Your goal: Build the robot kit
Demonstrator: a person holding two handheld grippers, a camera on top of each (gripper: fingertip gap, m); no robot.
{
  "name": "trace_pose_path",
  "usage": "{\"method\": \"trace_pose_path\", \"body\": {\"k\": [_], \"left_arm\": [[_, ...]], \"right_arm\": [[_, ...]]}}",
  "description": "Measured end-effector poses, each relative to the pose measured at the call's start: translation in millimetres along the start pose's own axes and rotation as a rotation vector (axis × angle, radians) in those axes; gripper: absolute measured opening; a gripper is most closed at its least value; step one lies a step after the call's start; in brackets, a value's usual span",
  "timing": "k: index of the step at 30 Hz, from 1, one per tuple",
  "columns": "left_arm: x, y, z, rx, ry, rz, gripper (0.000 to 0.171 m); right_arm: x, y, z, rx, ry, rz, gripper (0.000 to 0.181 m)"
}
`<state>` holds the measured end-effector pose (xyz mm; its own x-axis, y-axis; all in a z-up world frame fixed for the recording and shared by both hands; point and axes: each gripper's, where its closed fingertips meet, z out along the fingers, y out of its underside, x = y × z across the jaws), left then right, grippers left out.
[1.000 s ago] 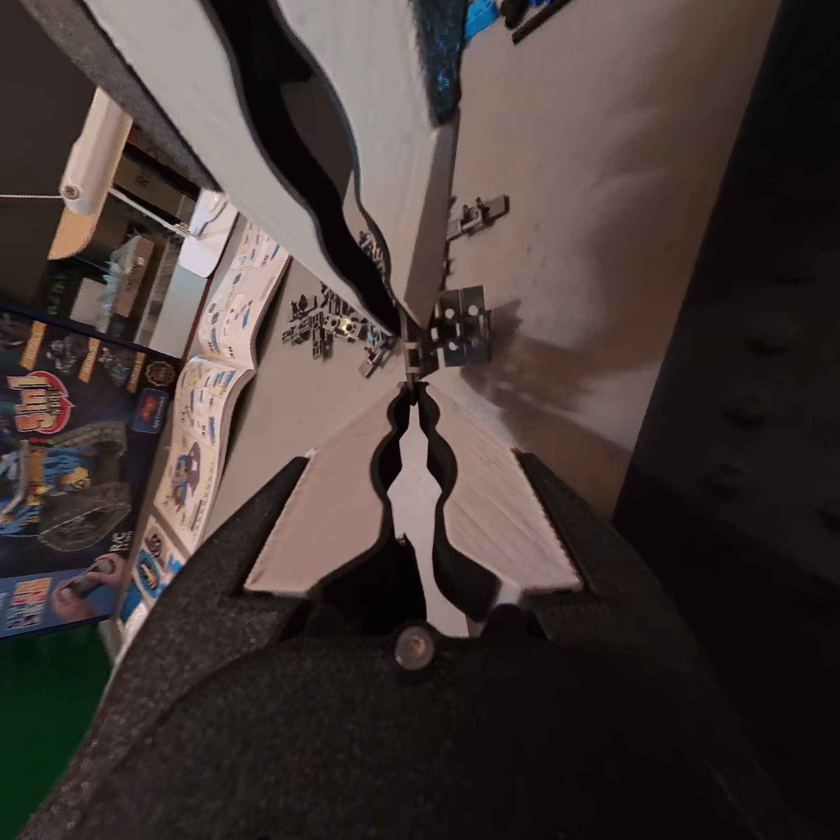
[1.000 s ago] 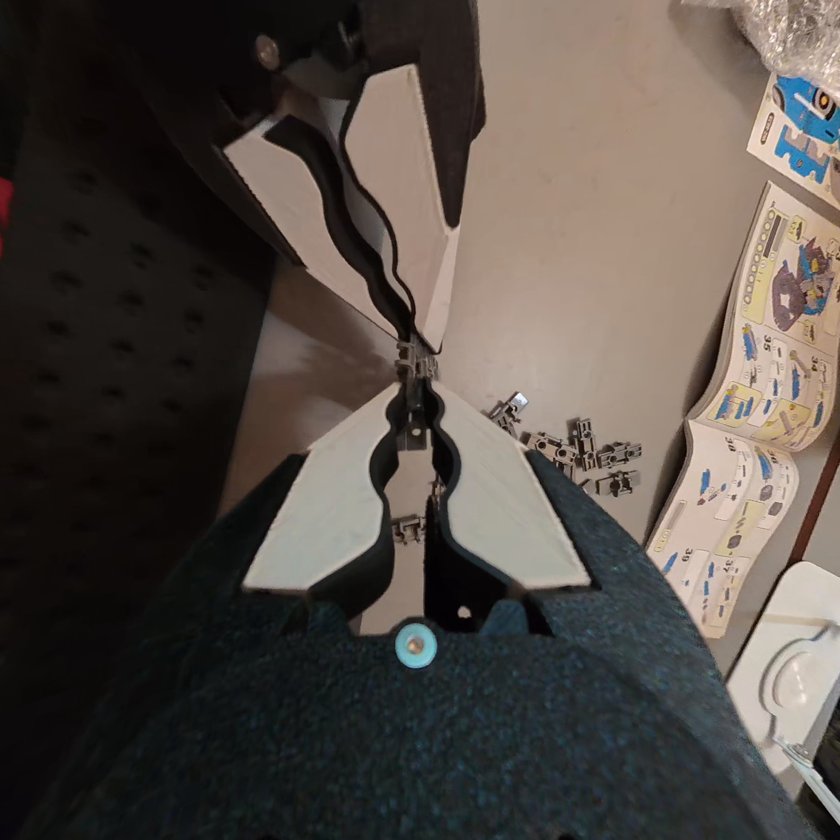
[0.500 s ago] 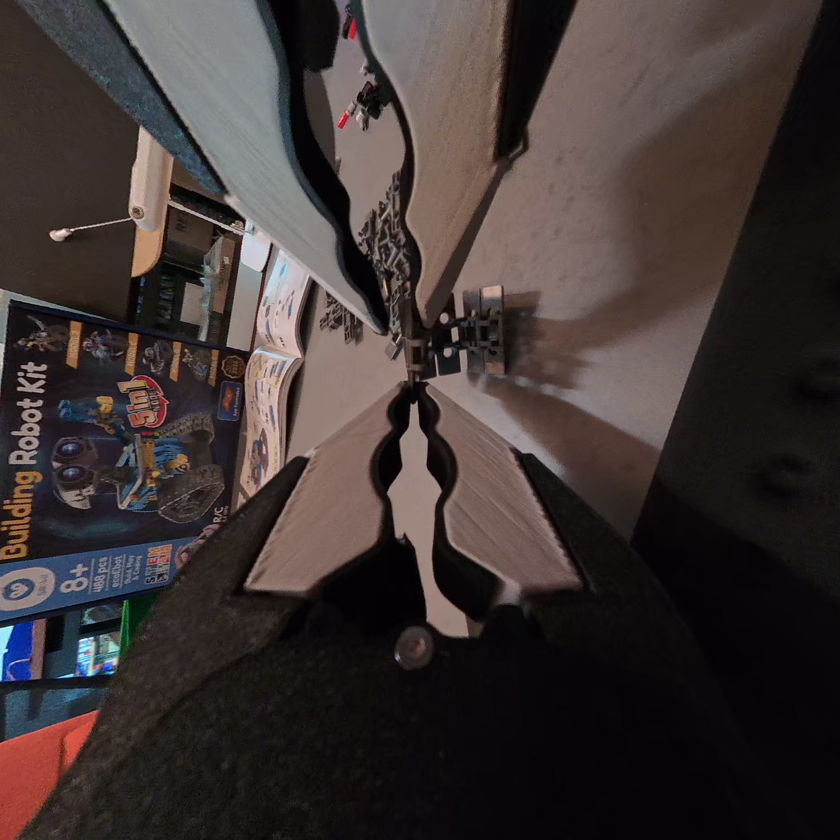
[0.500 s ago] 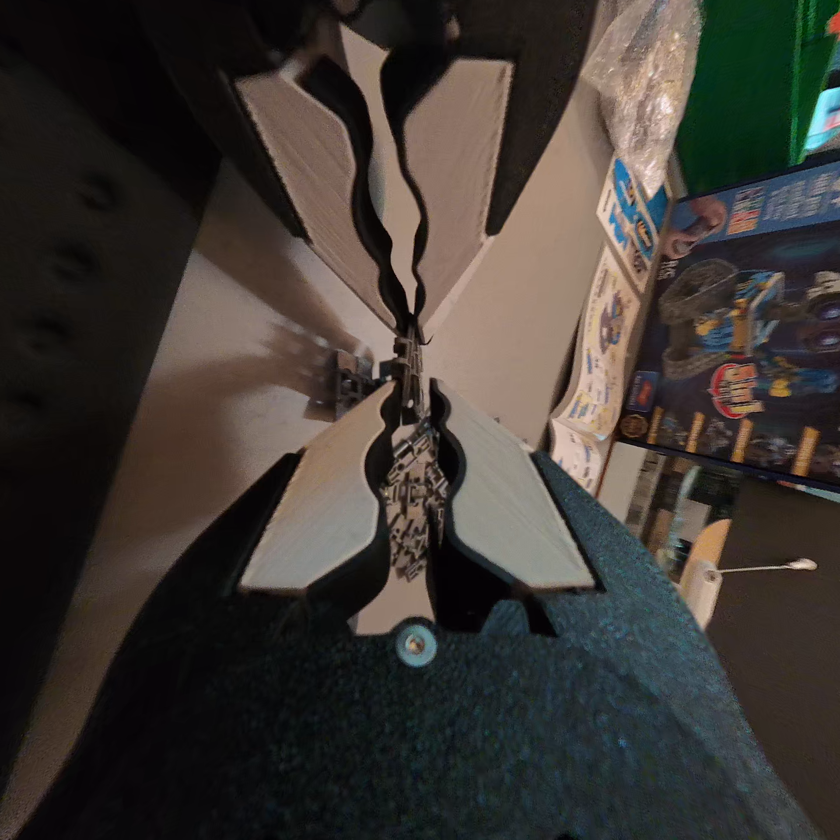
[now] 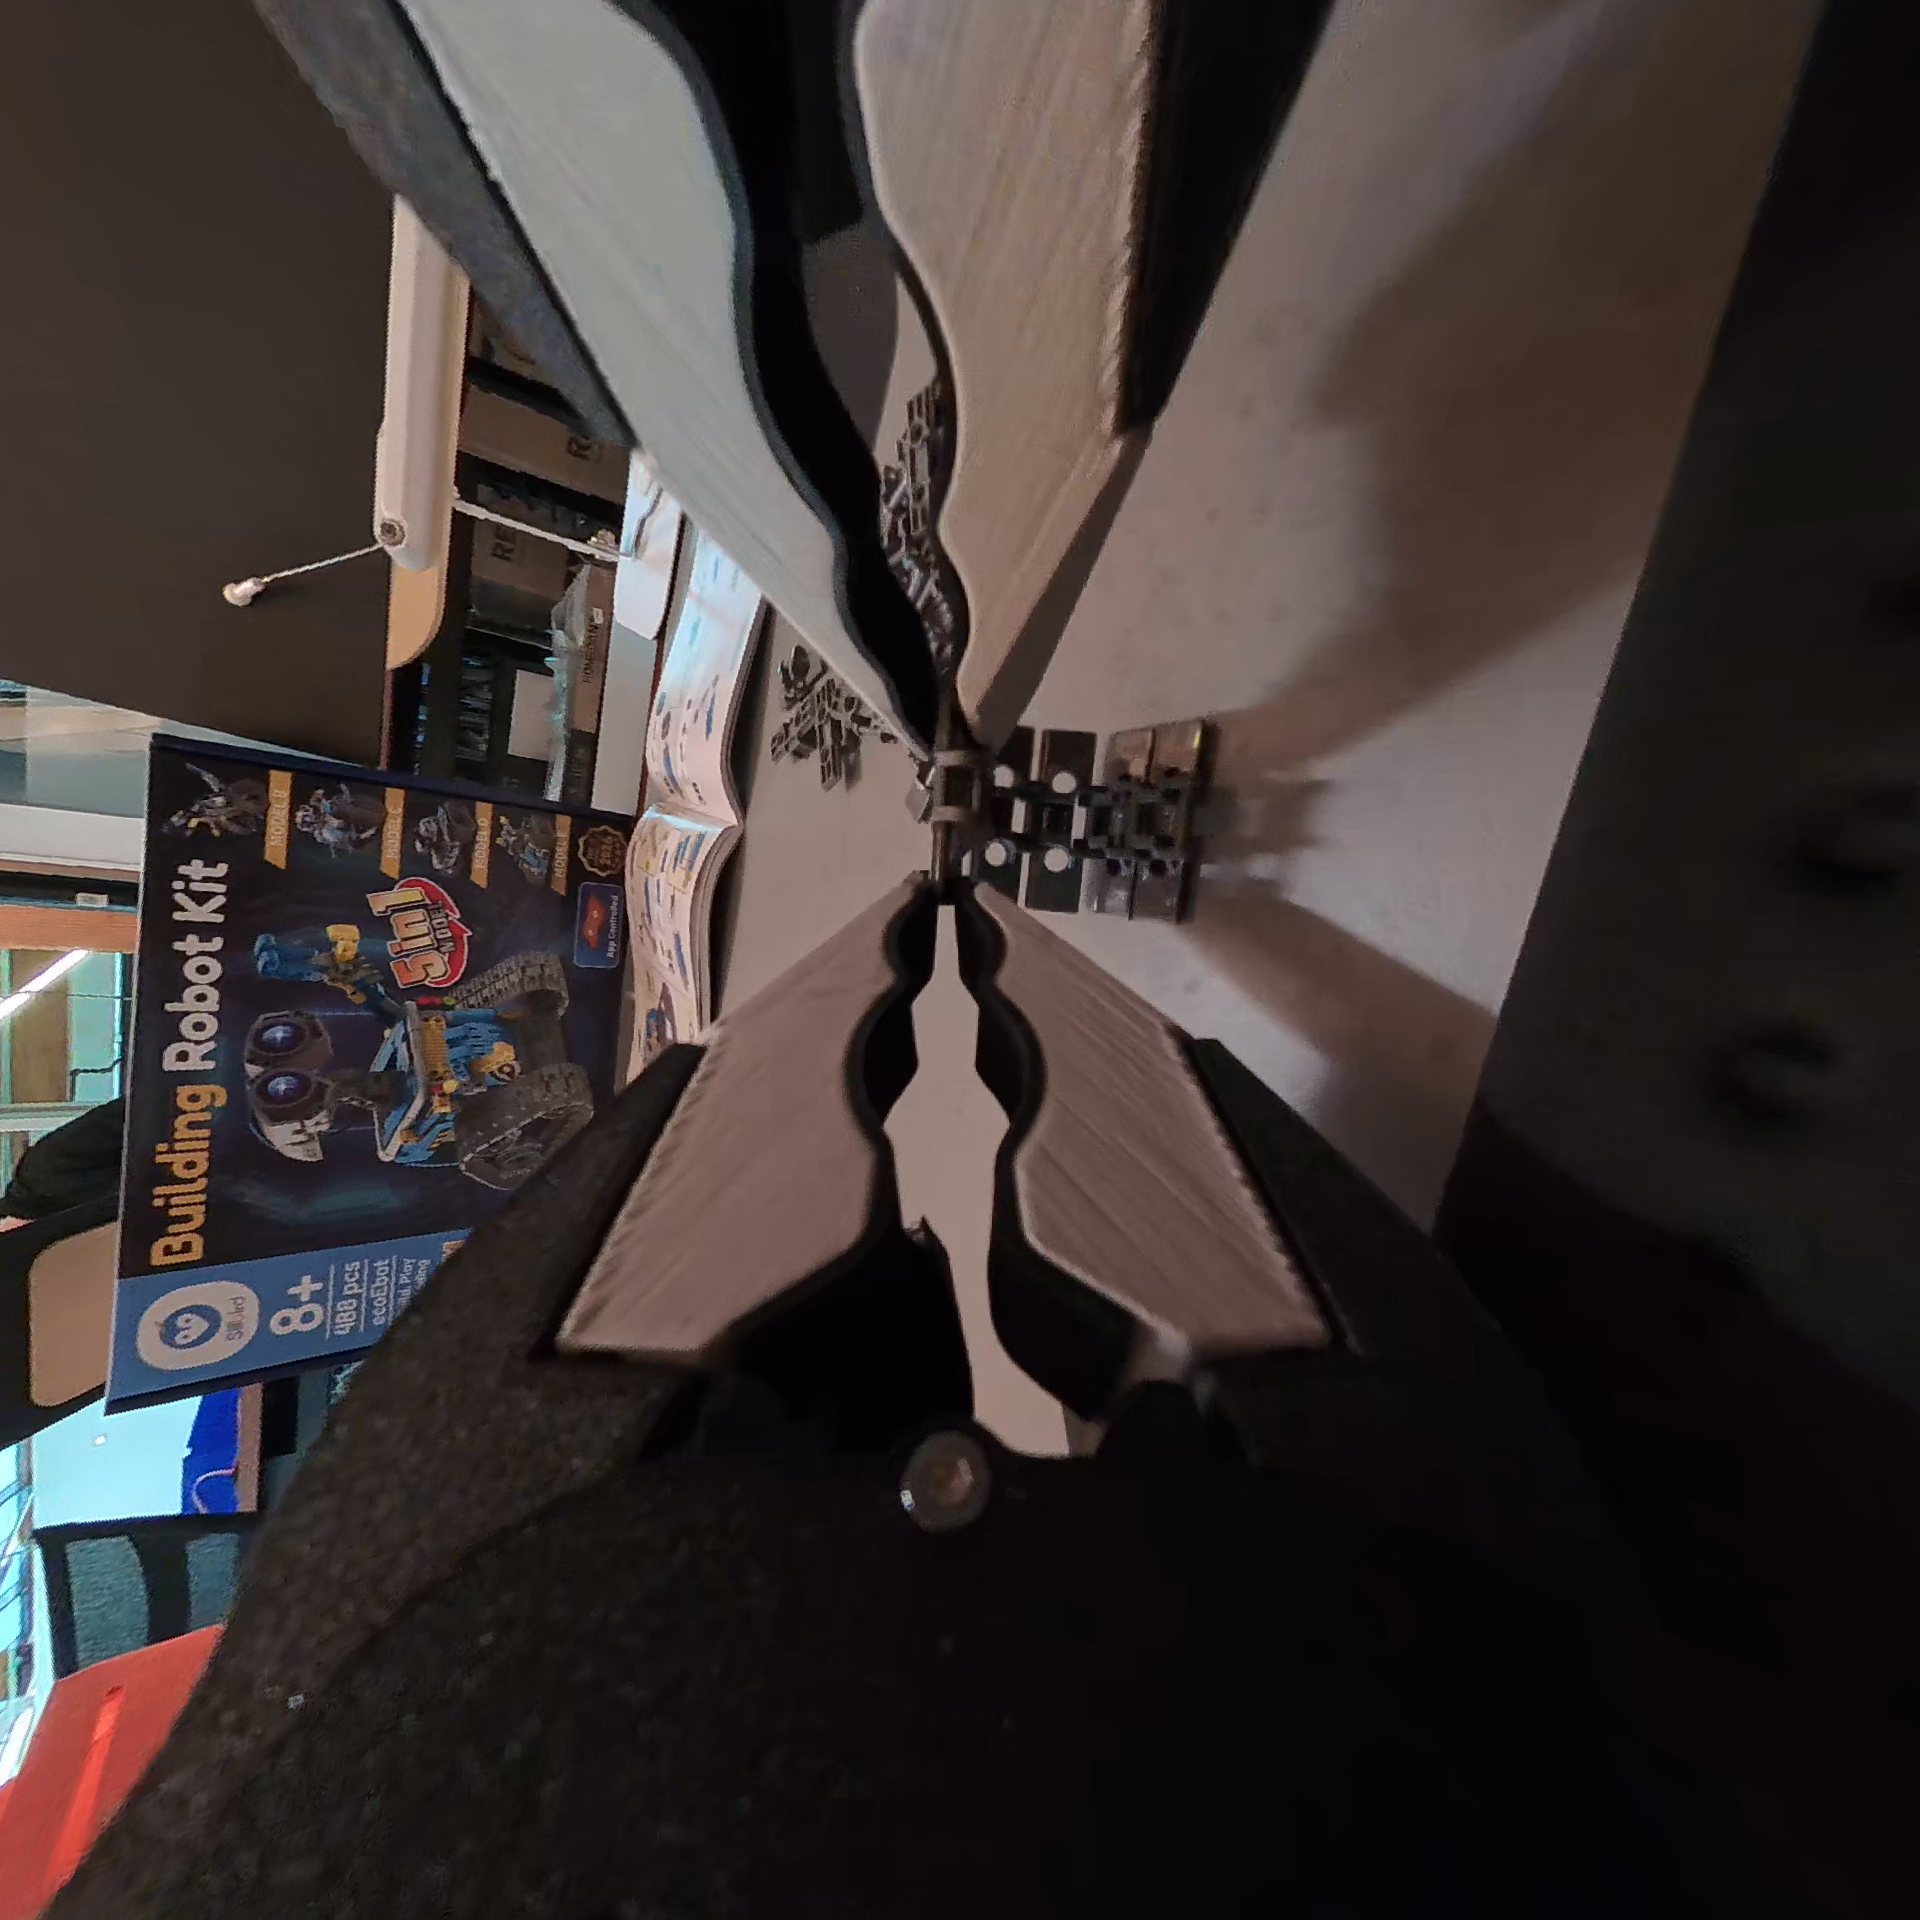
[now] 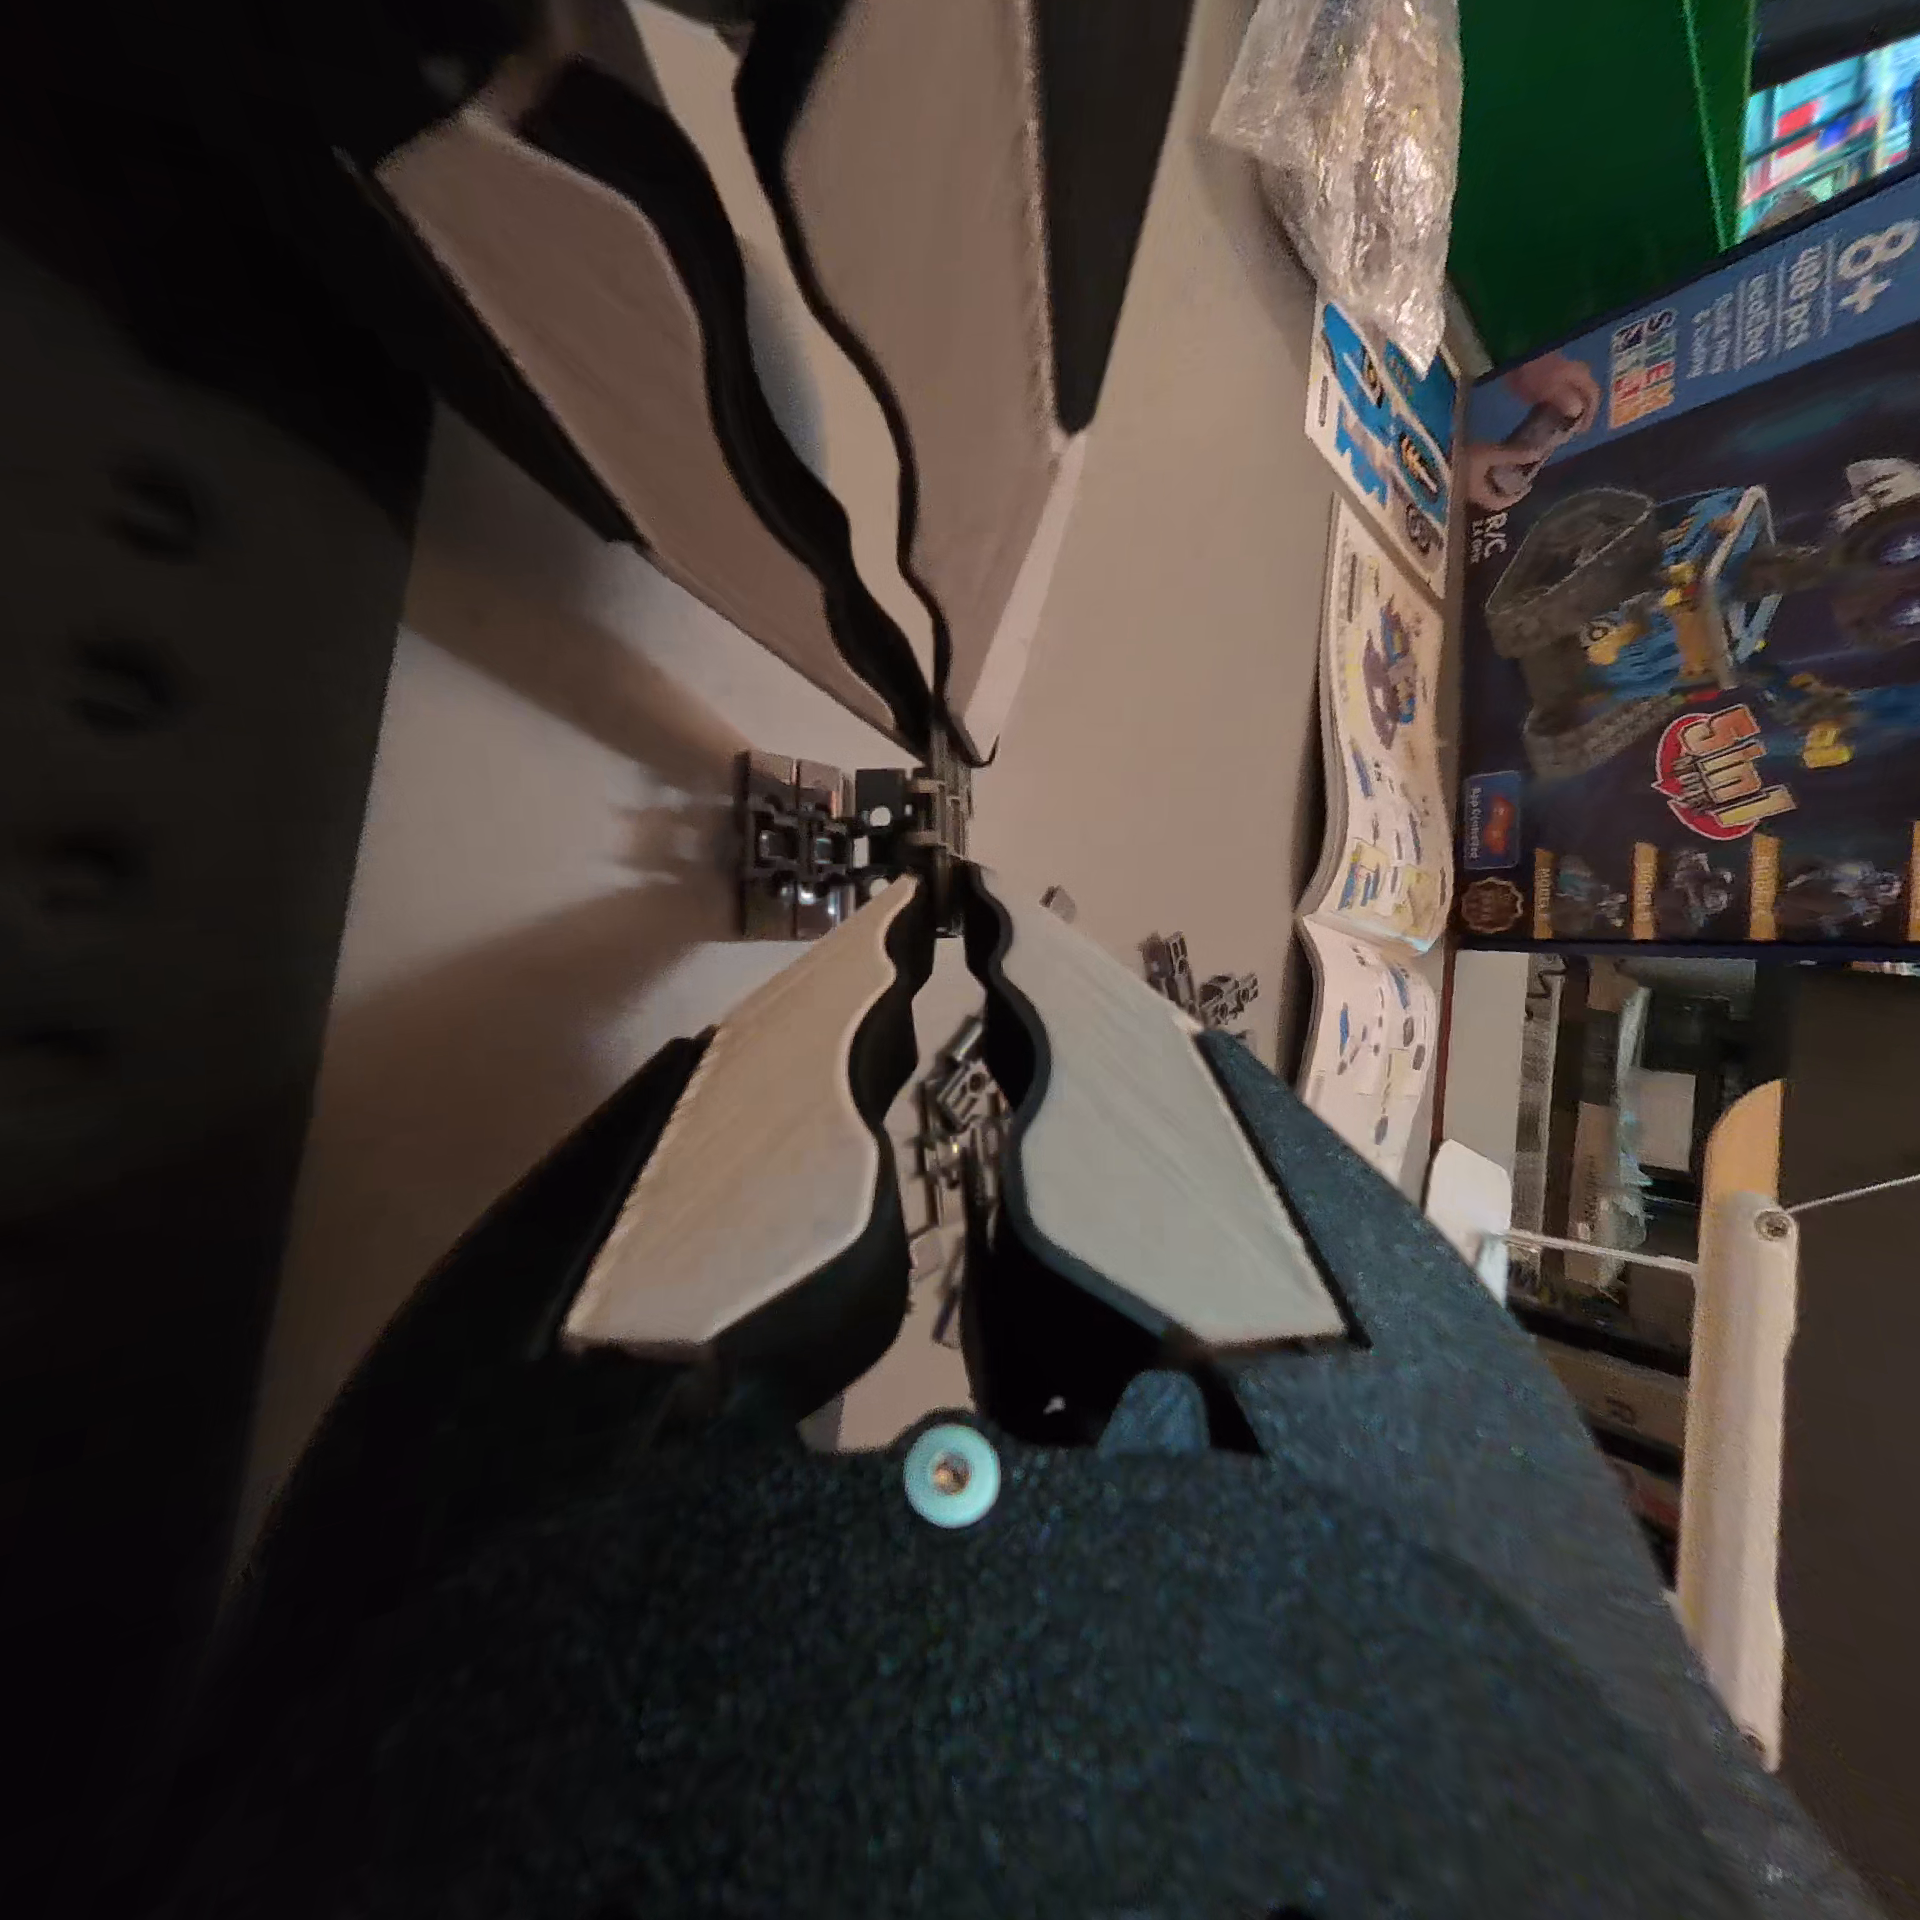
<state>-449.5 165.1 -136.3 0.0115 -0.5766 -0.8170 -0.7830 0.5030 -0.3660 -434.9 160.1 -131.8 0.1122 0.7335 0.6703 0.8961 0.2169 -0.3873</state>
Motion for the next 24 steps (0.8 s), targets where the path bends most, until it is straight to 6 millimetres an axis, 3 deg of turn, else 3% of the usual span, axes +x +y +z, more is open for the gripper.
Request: {"method": "trace_pose_path", "body": {"k": [2,8,13,17,20,24], "left_arm": [[1.2,0.2,0.2,0.001,0.020,-0.028,0.003],[6.5,-4.0,-1.6,0.086,0.209,-0.266,0.002],[6.4,-9.6,-10.2,0.224,0.630,-0.549,0.004],[6.4,-11.5,-17.0,0.263,0.929,-0.716,0.009],[5.4,-15.3,-23.0,0.305,1.125,-0.847,0.028],[2.1,-13.6,-14.9,0.321,1.179,-0.950,0.011]], "right_arm": [[-0.9,-0.2,0.6,0.022,-0.023,0.055,0.003],[-10.1,-0.5,-0.9,0.191,-0.245,0.446,0.003],[-9.7,-4.5,-5.3,0.327,-0.430,0.671,0.003],[-10.5,-7.0,-5.7,0.345,-0.482,0.700,0.003],[-9.4,-4.0,-3.7,0.341,-0.476,0.714,0.003],[-8.6,-3.5,-1.7,0.321,-0.440,0.686,0.003]]}}
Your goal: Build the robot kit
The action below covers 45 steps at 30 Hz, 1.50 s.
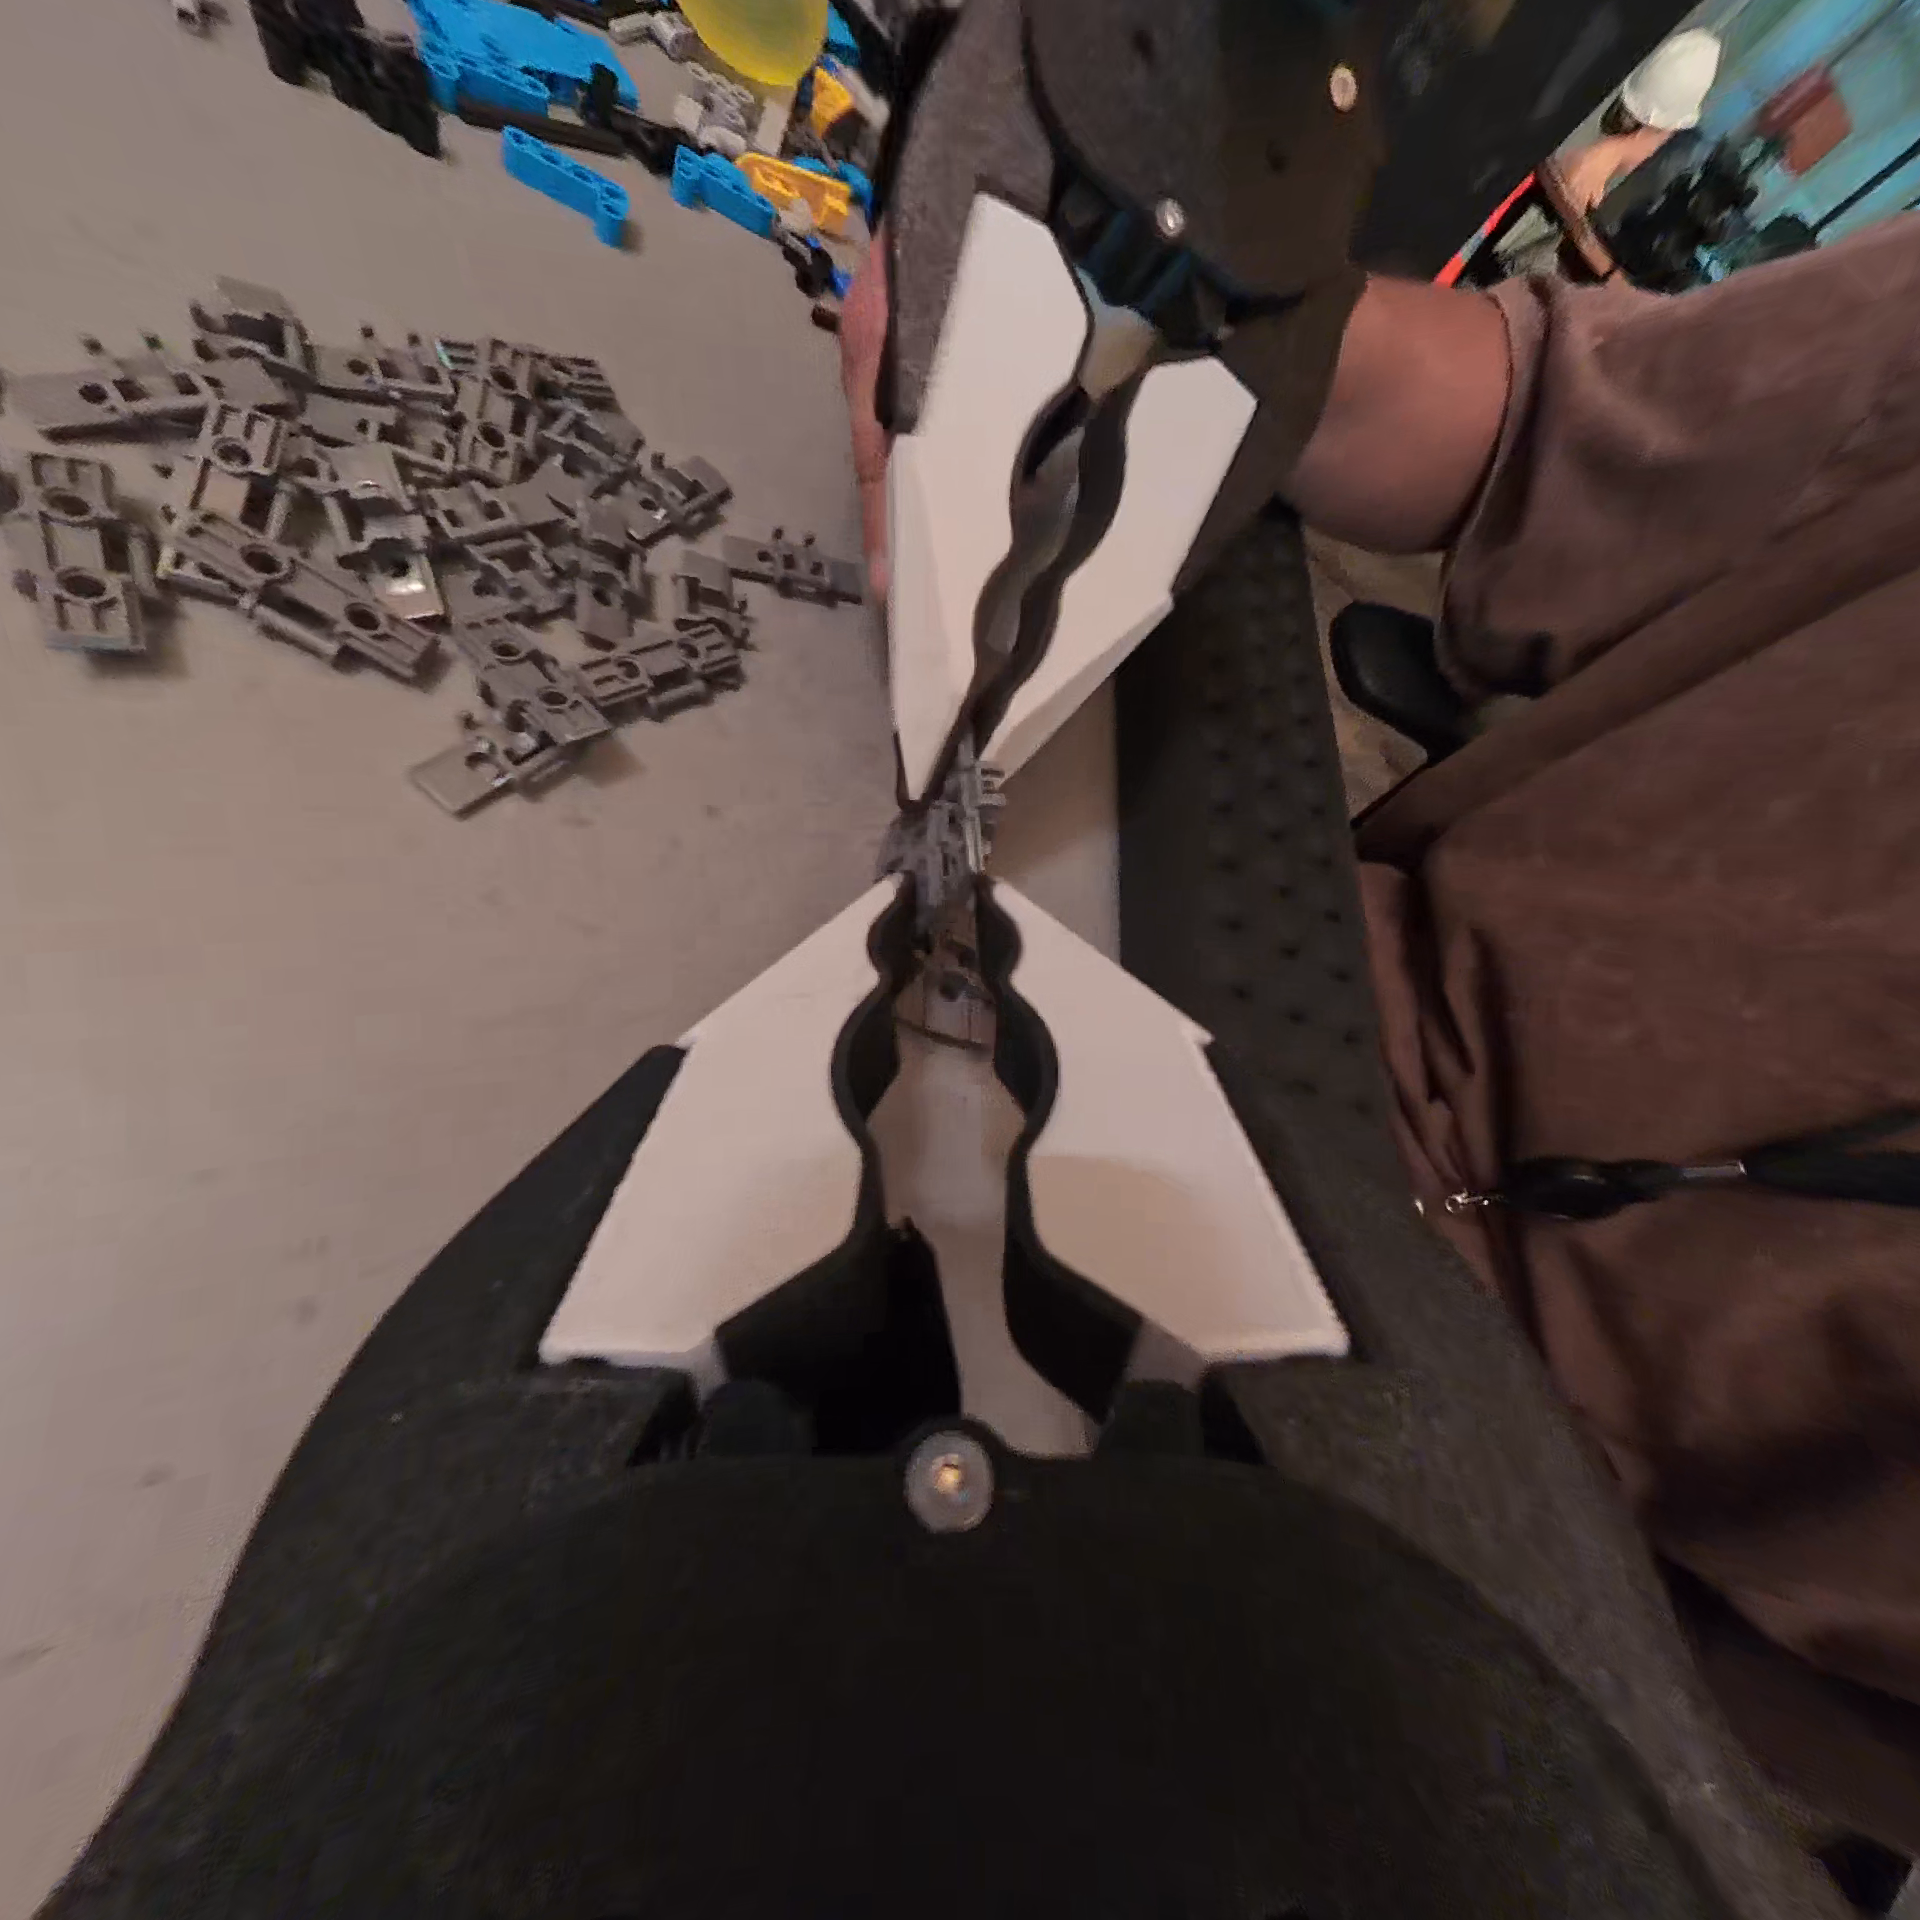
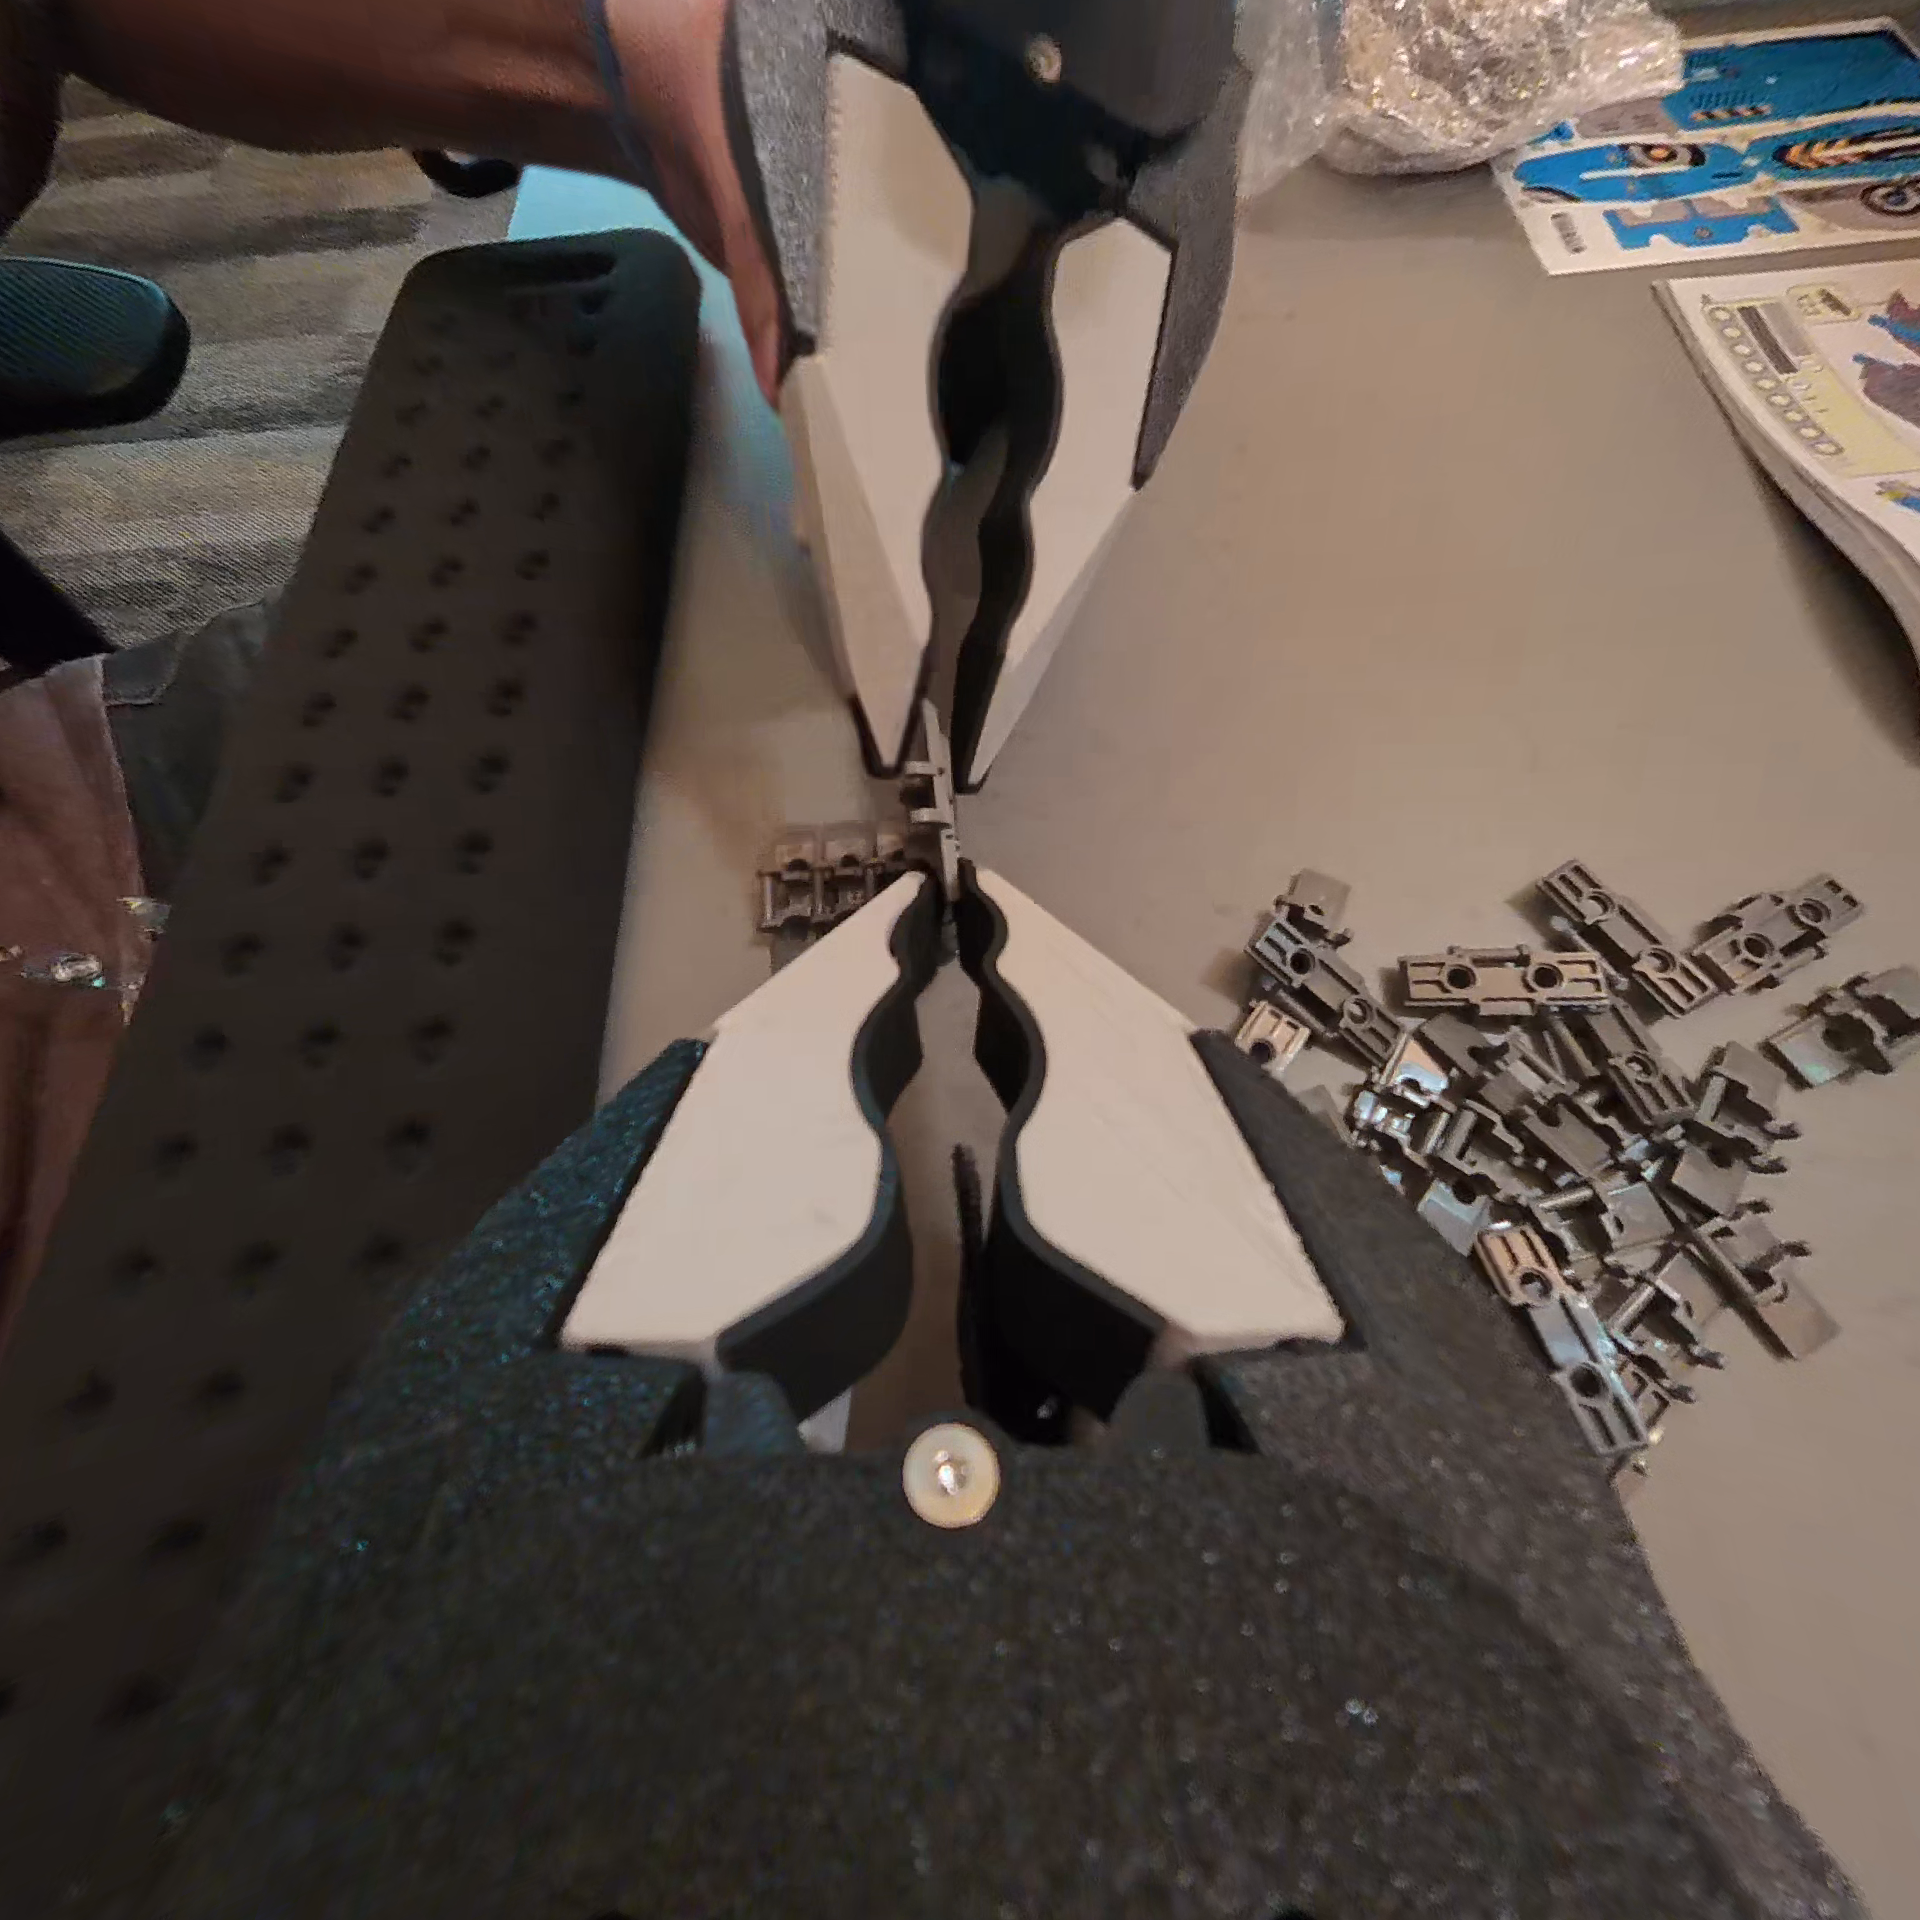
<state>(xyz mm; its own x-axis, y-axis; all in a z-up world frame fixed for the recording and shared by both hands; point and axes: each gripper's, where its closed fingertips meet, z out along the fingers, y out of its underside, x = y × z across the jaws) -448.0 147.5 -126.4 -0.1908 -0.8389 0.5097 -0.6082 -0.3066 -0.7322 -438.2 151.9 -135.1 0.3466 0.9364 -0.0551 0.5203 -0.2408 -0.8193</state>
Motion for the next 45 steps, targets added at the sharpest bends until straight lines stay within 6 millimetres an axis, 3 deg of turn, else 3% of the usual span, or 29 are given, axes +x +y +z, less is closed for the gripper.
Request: {"method": "trace_pose_path", "body": {"k": [5,10,14,16,20,21,22,24,27,30,33,39,41,45], "left_arm": [[4.8,-4.0,-2.3,0.041,0.094,-0.114,0.005],[30.3,-29.7,-17.6,0.186,0.363,-0.329,0.001],[54.6,-49.1,-27.3,0.270,0.535,-0.405,0.002],[60.6,-53.3,-29.0,0.273,0.541,-0.383,0.003],[50.8,-46.2,-27.5,0.253,0.472,-0.370,0.001],[46.6,-43.9,-26.8,0.251,0.458,-0.377,0.001],[42.2,-42.2,-26.9,0.253,0.443,-0.385,0.001],[32.4,-40.1,-28.0,0.258,0.420,-0.434,0.001],[19.0,-39.5,-31.0,0.282,0.409,-0.558,0.001],[7.9,-37.0,-29.9,0.304,0.405,-0.685,0.001],[0.0,-35.4,-27.4,0.324,0.402,-0.762,0.001],[0.9,-34.7,-19.6,0.338,0.429,-0.810,0.001],[0.7,-33.5,-17.0,0.339,0.426,-0.813,0.002],[1.0,-34.9,-17.3,0.369,0.439,-0.821,0.001]], "right_arm": [[-4.5,-4.3,-2.9,0.035,-0.063,0.094,0.003],[-20.2,-33.9,-22.5,0.263,-0.473,0.590,0.002],[-32.7,-57.9,-44.6,0.402,-0.773,0.790,0.004],[-35.2,-65.4,-52.3,0.451,-0.853,0.820,0.004],[-30.8,-62.2,-48.7,0.403,-0.637,0.595,0.011],[-26.2,-58.9,-45.6,0.377,-0.547,0.517,0.016],[-17.5,-53.5,-41.2,0.345,-0.430,0.432,0.034],[-1.6,-44.4,-39.6,0.282,-0.221,0.244,0.041],[14.0,-43.4,-46.1,0.211,0.153,-0.161,0.045],[25.0,-35.3,-43.4,-0.005,0.561,-0.660,0.043],[30.3,-30.3,-32.6,-0.128,0.788,-0.970,0.033],[29.5,-30.1,-21.5,-0.154,0.828,-1.007,0.029],[30.8,-33.2,-21.2,-0.157,0.865,-1.039,0.012],[31.9,-31.4,-21.4,-0.200,0.824,-0.981,0.003]]}}
